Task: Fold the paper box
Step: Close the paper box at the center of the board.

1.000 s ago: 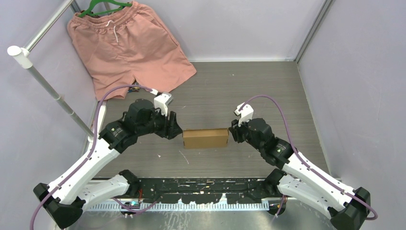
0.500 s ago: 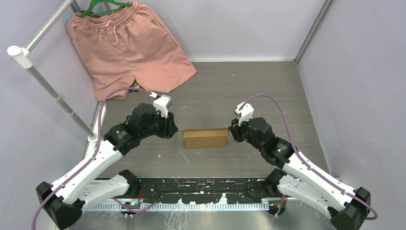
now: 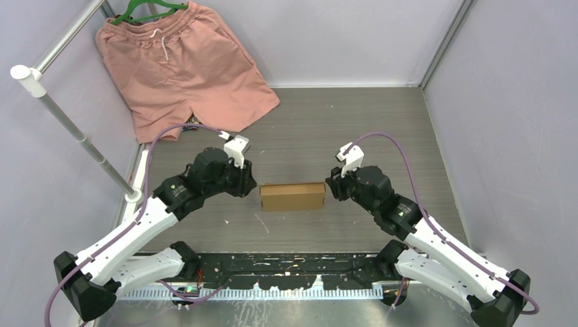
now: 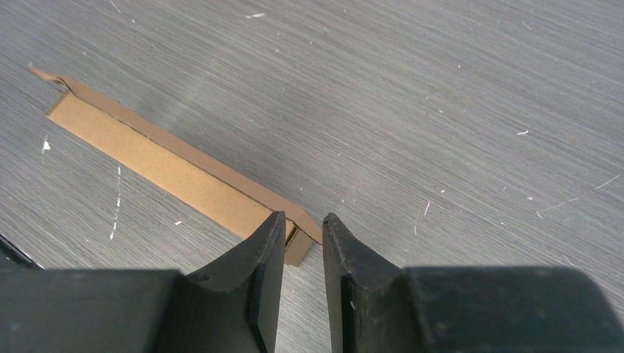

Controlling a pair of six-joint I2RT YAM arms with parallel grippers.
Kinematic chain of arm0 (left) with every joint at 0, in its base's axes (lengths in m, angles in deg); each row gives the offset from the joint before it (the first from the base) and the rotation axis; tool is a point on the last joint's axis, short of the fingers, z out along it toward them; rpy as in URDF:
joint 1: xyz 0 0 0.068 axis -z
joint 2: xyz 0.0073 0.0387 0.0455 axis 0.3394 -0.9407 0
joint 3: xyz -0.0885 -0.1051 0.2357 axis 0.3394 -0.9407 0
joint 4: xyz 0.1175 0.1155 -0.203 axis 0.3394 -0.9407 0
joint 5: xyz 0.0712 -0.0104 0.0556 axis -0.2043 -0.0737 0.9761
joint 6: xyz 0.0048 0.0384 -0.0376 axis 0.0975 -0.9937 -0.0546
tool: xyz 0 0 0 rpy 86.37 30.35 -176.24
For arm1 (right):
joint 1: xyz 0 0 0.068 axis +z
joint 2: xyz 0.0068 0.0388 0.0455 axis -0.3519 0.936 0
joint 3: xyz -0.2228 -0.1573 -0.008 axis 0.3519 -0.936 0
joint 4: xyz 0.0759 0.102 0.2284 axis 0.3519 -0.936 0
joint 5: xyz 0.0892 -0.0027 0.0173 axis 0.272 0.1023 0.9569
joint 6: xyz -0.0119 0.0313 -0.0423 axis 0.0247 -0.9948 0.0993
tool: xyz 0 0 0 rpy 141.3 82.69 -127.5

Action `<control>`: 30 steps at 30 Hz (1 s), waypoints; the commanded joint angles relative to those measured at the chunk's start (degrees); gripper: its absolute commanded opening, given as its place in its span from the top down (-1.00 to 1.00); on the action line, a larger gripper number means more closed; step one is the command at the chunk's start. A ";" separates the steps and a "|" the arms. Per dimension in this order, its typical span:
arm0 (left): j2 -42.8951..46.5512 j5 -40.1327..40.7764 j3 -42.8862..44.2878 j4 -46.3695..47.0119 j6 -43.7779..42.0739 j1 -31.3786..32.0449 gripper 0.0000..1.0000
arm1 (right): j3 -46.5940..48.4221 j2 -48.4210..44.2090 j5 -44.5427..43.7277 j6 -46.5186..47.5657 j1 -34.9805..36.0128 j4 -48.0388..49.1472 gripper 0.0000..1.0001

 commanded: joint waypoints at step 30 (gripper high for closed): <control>-0.13 -0.19 7.44 0.89 3.64 1.46 -0.17 | 19.10 3.48 3.73 -6.72 0.36 -10.26 0.26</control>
